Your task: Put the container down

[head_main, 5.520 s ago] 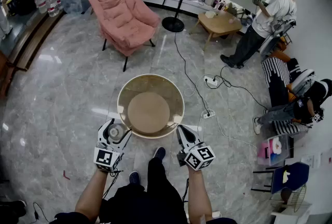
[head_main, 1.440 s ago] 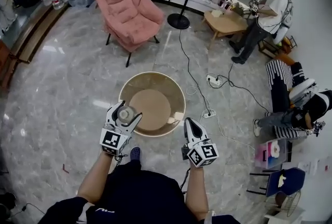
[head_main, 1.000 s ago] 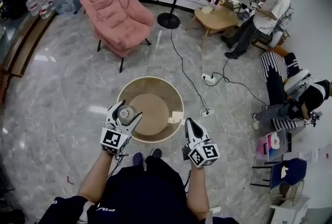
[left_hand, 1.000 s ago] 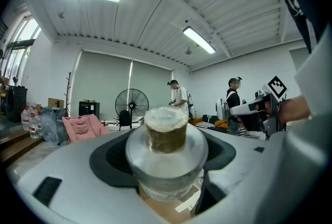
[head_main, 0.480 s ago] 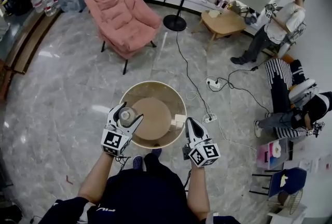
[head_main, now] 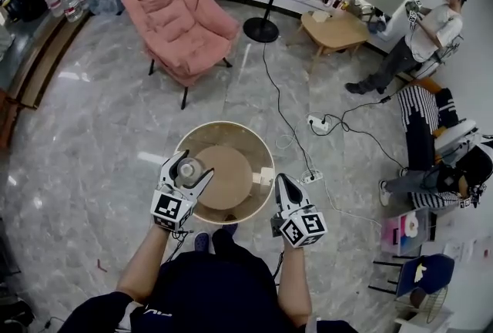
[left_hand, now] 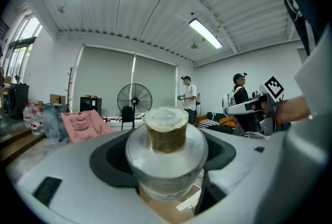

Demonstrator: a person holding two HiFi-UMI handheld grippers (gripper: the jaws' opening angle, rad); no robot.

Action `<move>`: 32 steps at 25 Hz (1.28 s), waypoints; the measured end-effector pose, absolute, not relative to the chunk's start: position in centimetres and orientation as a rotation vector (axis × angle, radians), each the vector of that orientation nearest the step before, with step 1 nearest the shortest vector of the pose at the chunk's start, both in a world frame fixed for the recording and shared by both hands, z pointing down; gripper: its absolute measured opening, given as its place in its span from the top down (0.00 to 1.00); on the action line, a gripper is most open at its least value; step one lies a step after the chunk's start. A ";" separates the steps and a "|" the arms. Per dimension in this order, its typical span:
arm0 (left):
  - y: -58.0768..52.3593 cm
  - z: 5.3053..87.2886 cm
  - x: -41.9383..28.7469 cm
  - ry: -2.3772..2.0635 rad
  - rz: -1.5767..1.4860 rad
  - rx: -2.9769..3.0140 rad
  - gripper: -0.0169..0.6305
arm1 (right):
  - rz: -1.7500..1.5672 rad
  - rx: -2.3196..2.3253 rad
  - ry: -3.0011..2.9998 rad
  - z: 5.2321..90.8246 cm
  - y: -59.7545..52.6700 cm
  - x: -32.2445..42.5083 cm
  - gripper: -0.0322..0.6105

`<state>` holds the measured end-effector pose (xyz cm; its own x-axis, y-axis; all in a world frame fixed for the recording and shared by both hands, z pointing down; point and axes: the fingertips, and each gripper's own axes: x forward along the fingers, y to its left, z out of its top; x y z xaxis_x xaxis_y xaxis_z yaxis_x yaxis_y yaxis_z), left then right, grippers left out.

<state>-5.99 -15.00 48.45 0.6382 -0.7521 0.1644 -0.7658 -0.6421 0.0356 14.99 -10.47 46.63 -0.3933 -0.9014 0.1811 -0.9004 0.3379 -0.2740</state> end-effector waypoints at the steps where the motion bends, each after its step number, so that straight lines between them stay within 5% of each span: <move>1: -15.4 48.5 -5.5 -1.277 0.210 2.755 0.42 | -0.528 -1.725 2.570 46.8 -10.9 15.3 0.91; 32: -29.3 59.7 -0.2 -1.171 0.354 2.722 0.42 | -0.693 -1.626 2.739 61.3 -24.3 14.8 0.91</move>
<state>-0.24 -29.33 59.69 0.6660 -0.6927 0.2768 -0.7299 -0.6816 0.0503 14.79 -24.30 61.30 -0.4969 -0.8105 0.3102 -0.8605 0.4138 -0.2972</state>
